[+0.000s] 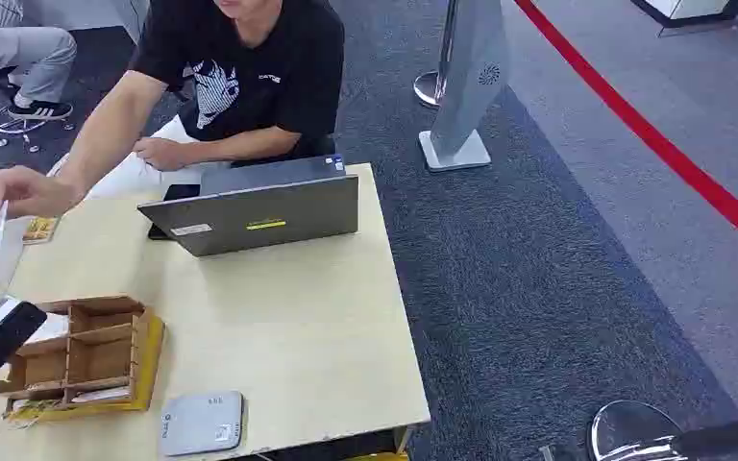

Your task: Pass the card to the sensor for recognition and then transmit it.

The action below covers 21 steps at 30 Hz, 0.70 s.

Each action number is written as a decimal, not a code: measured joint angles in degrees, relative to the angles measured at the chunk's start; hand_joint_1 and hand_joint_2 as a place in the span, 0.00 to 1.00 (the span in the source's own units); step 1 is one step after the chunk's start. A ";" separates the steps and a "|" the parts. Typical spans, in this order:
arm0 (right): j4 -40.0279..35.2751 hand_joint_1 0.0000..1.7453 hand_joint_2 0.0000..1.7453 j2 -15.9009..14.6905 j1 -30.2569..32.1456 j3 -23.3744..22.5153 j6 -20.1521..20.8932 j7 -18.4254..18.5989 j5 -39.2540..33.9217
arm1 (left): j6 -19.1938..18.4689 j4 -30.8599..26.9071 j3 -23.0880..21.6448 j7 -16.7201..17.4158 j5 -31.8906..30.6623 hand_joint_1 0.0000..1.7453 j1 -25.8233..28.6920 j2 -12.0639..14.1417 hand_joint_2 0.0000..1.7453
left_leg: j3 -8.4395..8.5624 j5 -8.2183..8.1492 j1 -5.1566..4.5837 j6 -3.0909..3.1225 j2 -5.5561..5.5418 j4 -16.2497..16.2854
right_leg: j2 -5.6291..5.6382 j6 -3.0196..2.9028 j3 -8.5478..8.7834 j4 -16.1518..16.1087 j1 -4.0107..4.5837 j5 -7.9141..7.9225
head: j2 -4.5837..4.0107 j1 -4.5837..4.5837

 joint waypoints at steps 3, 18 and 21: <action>1.08 0.00 1.00 0.00 -1.08 -0.81 0.15 -0.26 0.46 | -1.10 3.82 -1.94 0.85 -0.55 1.00 -3.78 2.37 1.00 | -0.01 0.00 0.00 0.00 0.16 0.00 | 0.14 0.01 -0.03 0.00 0.00 0.02 | 0.00 -0.02; 3.54 0.00 1.00 0.00 -2.42 -1.82 -0.92 -0.70 -1.35 | -1.40 8.78 -5.40 1.18 0.33 1.00 -8.83 3.96 1.00 | -0.18 -0.01 0.02 0.00 0.26 0.01 | 0.25 0.01 -0.20 0.00 0.02 0.02 | 0.00 -0.02; 3.50 0.00 1.00 0.00 -2.36 -1.79 -1.73 -0.20 -2.49 | -0.50 8.21 -5.46 1.14 -0.22 1.00 -8.70 3.41 1.00 | -0.19 -0.01 0.02 0.00 0.26 0.01 | 0.24 0.01 -0.19 0.00 0.02 0.01 | 0.00 0.00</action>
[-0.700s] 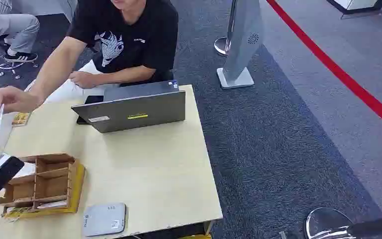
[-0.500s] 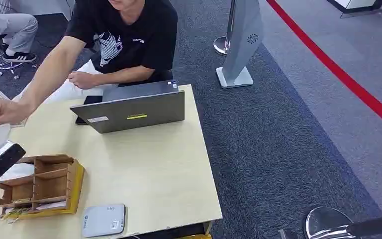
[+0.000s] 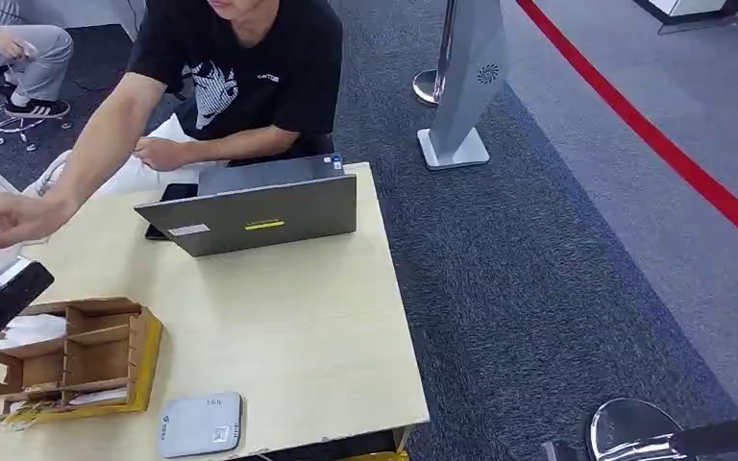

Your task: Pass the card to the sensor for recognition and then transmit it.

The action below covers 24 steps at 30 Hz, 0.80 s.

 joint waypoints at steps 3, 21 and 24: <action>0.18 0.00 1.00 0.00 0.05 0.00 -0.39 -0.22 0.00 | 0.68 -0.20 -0.09 -0.26 -0.28 1.00 0.12 -0.55 1.00 | -0.01 0.00 0.00 0.00 0.00 0.00 | 0.01 0.00 0.00 0.00 0.00 0.00 | 0.00 -0.02; -3.80 0.00 1.00 0.00 3.99 2.97 -6.34 0.26 -7.87 | 7.72 -18.91 -8.03 -8.20 6.77 1.00 24.33 -14.05 1.00 | -0.02 -0.29 -0.04 0.11 0.19 0.00 | 0.15 0.08 -0.01 -0.09 -0.03 -0.13 | 0.00 -0.04; -4.17 0.00 1.00 0.00 3.89 3.15 -6.14 0.22 -7.19 | 7.32 -18.29 -11.94 -6.93 9.27 1.00 28.21 -15.32 1.00 | -0.03 -0.31 -0.04 0.08 0.18 0.01 | 0.12 0.11 -0.01 -0.10 -0.03 -0.15 | 0.00 0.00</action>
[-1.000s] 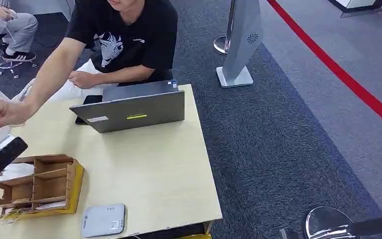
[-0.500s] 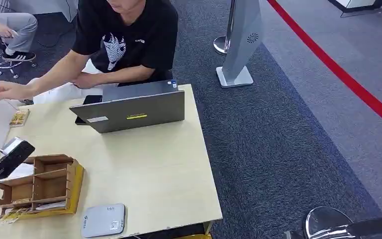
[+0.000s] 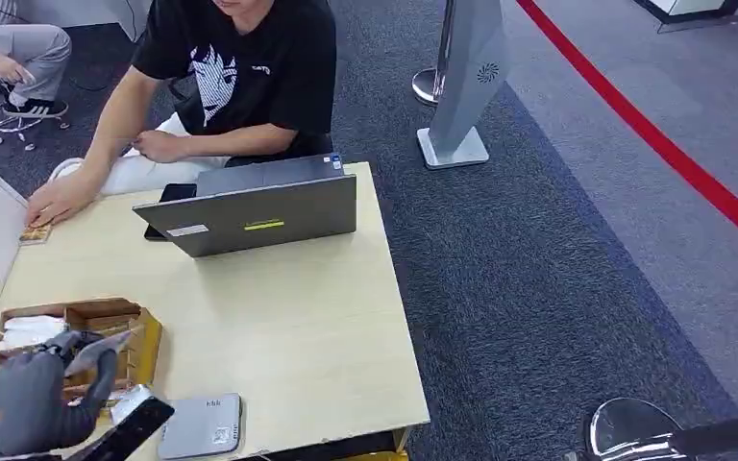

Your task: Pass the card to the sensor for recognition and then transmit it.

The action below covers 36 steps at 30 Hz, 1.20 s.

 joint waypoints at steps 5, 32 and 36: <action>0.02 0.00 1.00 0.00 -0.65 0.20 0.15 0.00 1.64 | -0.02 5.40 -4.22 0.81 2.84 1.00 1.83 0.02 1.00 | 0.03 0.01 0.03 -0.01 0.01 0.00 | -0.02 -0.01 0.04 0.00 0.02 0.00 | 0.00 -0.02; 0.33 0.00 1.00 0.02 -2.32 1.70 0.00 -0.02 1.83 | -0.36 18.66 -7.43 2.66 -0.44 1.00 1.84 -0.20 1.00 | 0.05 0.01 0.03 -0.01 -0.01 0.00 | -0.03 -0.01 0.06 0.01 0.03 0.00 | 0.00 -0.02; 0.33 0.00 1.00 0.02 -1.64 2.14 -0.11 -0.66 1.20 | 3.04 13.85 -7.27 0.57 -3.22 1.00 -0.92 -1.12 1.00 | 0.03 0.03 0.03 0.00 -0.12 0.02 | -0.17 -0.01 0.09 0.01 0.03 0.00 | 0.00 -0.02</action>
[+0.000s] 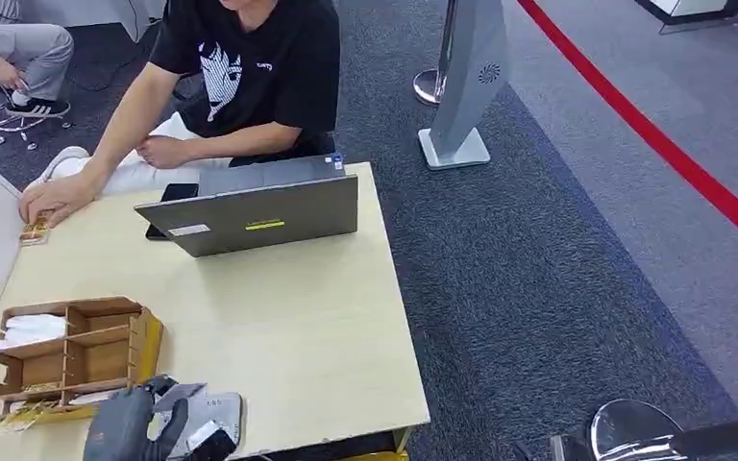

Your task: Pass the card to the sensor for recognition and then transmit it.

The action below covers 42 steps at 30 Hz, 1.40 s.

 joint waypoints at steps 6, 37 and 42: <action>0.11 0.00 1.00 0.00 0.55 0.13 0.74 -0.33 2.28 | -5.24 -8.87 2.95 0.04 -3.23 1.00 -8.42 -3.06 1.00 | 0.03 0.04 0.00 -0.01 -0.02 0.01 | 0.01 -0.01 0.04 0.00 0.00 0.04 | 0.00 0.02; 3.43 0.00 1.00 0.00 -0.58 0.31 1.40 -1.77 2.95 | -3.03 -4.94 14.40 -2.23 -7.43 0.00 -23.22 1.18 1.00 | -0.10 0.03 0.05 -0.07 0.06 0.02 | 0.10 -0.04 0.02 0.06 0.04 0.01 | 0.00 0.00; 3.02 0.00 1.00 0.00 0.30 0.59 0.85 -1.97 2.21 | -1.44 -9.22 14.40 -5.73 -7.41 0.00 -18.25 0.88 1.00 | -0.10 0.03 0.06 -0.07 0.07 0.02 | 0.09 -0.05 0.03 0.05 0.05 0.01 | 0.00 0.00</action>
